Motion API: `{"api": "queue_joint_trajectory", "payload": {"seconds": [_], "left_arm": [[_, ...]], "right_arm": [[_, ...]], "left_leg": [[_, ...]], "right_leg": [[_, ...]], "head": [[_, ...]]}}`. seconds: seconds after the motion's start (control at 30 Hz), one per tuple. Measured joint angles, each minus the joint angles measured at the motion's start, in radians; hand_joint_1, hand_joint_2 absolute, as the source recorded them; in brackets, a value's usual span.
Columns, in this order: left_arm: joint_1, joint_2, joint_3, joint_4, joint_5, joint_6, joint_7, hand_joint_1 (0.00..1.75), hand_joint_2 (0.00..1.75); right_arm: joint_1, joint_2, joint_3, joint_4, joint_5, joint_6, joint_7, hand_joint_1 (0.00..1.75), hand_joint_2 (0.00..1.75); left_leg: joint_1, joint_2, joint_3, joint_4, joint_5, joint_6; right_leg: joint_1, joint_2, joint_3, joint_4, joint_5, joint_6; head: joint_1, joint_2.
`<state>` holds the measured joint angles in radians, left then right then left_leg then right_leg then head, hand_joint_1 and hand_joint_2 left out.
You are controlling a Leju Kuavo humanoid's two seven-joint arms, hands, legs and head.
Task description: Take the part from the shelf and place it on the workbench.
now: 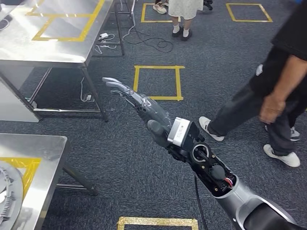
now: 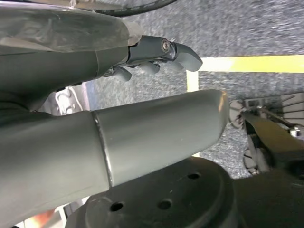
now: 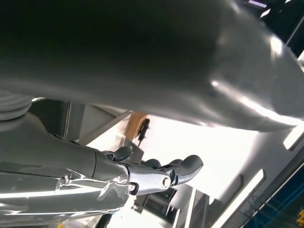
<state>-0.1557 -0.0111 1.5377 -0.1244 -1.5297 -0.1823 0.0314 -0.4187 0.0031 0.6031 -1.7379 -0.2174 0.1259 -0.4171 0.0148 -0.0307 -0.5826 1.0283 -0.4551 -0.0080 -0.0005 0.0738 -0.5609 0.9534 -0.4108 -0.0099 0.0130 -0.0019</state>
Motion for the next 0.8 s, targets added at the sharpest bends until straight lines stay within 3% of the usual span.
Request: {"api": "queue_joint_trajectory", "payload": {"seconds": [0.07,0.13,0.2,0.23,0.3,0.33,0.37,0.4,0.43,0.5,0.53,0.57,0.67,0.73,0.8], "left_arm": [[-0.001,0.002,0.000,0.000,0.000,-0.002,0.000,0.00,0.00],[-0.003,0.002,0.000,0.000,0.000,-0.004,0.000,0.00,0.00],[-0.004,0.000,0.000,0.000,0.000,-0.006,-0.001,0.00,0.00],[-0.004,0.000,0.000,0.000,0.000,-0.007,-0.001,0.00,0.00],[-0.003,0.001,0.000,0.000,0.000,-0.007,-0.001,0.00,0.00],[-0.003,0.002,0.000,0.000,0.000,-0.007,-0.001,0.00,0.00],[-0.002,0.002,0.000,0.000,0.000,-0.007,-0.001,0.00,0.00],[-0.002,0.002,0.000,0.000,0.000,-0.007,-0.001,0.00,0.00],[-0.002,0.002,0.000,0.000,0.000,-0.007,-0.001,0.00,0.00],[-0.003,0.001,0.000,0.000,0.000,-0.008,-0.001,0.00,0.00],[-0.003,0.001,0.000,0.000,0.000,-0.008,-0.001,0.00,0.00],[-0.003,0.002,0.000,0.000,0.000,-0.008,-0.001,0.00,0.00],[-0.004,0.003,0.000,0.000,0.000,-0.008,-0.001,0.00,0.00],[-0.005,0.004,0.000,0.000,0.000,-0.008,-0.001,0.00,0.00],[-0.004,0.004,0.000,0.000,0.000,-0.008,-0.001,0.00,0.00]], "right_arm": [[0.000,0.000,0.000,0.000,0.002,0.000,0.000,0.00,0.00],[0.000,0.000,-0.001,-0.001,0.002,0.000,0.001,0.00,0.00],[-0.001,0.000,-0.002,-0.002,0.002,0.000,0.001,0.00,0.00],[-0.002,0.000,-0.003,-0.003,0.002,0.000,0.001,0.00,0.00],[-0.002,0.000,-0.003,-0.005,0.002,0.001,0.001,0.00,0.00],[-0.001,0.000,-0.003,-0.005,0.002,0.001,0.001,0.00,0.00],[0.000,0.000,-0.003,-0.005,0.002,0.001,0.001,0.00,0.00],[0.001,0.000,-0.003,-0.006,0.002,0.001,0.001,0.00,0.00],[0.001,0.000,-0.003,-0.006,0.002,0.002,0.001,0.00,0.00],[-0.001,0.000,-0.004,-0.006,0.002,0.002,0.001,0.00,0.00],[-0.002,0.000,-0.004,-0.006,0.002,0.002,0.001,0.00,0.00],[-0.002,0.000,-0.004,-0.007,0.002,0.002,0.001,0.00,0.00],[-0.002,0.000,-0.007,-0.009,0.002,0.002,0.001,0.00,0.00],[-0.003,0.000,-0.008,-0.010,0.002,0.002,0.001,0.00,0.00],[-0.002,0.000,-0.008,-0.011,0.002,0.002,0.001,0.00,0.00]], "left_leg": [[-0.002,-0.018,0.028,-0.068,0.020,0.006],[-0.003,-0.004,0.032,-0.076,0.021,0.011],[0.001,0.014,0.037,-0.084,0.024,0.020],[0.003,0.023,0.040,-0.088,0.026,0.023],[0.001,0.039,0.042,-0.088,0.024,0.027],[0.000,0.048,0.042,-0.088,0.023,0.028],[0.000,0.057,0.043,-0.088,0.021,0.028],[0.000,0.065,0.045,-0.087,0.020,0.026],[0.001,0.073,0.048,-0.087,0.017,0.024],[-0.001,0.087,0.056,-0.085,0.010,0.015],[-0.004,0.093,0.058,-0.085,0.008,0.010],[-0.006,0.099,0.060,-0.084,0.005,0.005],[-0.006,0.117,0.064,-0.082,-0.003,-0.008],[-0.002,0.089,0.042,-0.025,-0.040,-0.016],[0.000,0.050,-0.023,0.110,-0.105,-0.019]], "right_leg": [[0.001,0.017,-0.005,0.003,-0.001,0.009],[-0.001,0.033,-0.008,0.001,0.001,0.021],[0.000,0.017,-0.020,0.028,-0.017,0.031],[0.001,-0.004,-0.039,0.072,-0.042,0.035],[-0.003,-0.047,-0.104,0.212,-0.110,0.043],[-0.006,-0.057,-0.134,0.273,-0.132,0.046],[-0.009,-0.063,-0.150,0.304,-0.137,0.048],[-0.011,-0.067,-0.144,0.293,-0.121,0.049],[-0.012,-0.073,-0.118,0.241,-0.089,0.049],[-0.009,-0.105,-0.042,0.094,-0.027,0.047],[-0.006,-0.118,-0.017,0.042,-0.012,0.042],[-0.003,-0.125,-0.005,0.016,-0.008,0.036],[0.001,-0.101,-0.005,0.005,-0.008,0.016],[-0.001,-0.084,-0.001,-0.002,-0.003,0.004],[-0.001,-0.069,0.000,-0.004,-0.001,-0.004]], "head": [[-0.001,0.000],[0.001,0.000],[0.005,0.000],[0.011,0.000],[0.022,0.000],[0.025,0.000],[0.027,0.000],[0.030,0.000],[0.033,0.000],[0.041,0.000],[0.043,0.000],[0.043,0.000],[0.033,0.000],[0.023,0.000],[0.010,0.000]]}}
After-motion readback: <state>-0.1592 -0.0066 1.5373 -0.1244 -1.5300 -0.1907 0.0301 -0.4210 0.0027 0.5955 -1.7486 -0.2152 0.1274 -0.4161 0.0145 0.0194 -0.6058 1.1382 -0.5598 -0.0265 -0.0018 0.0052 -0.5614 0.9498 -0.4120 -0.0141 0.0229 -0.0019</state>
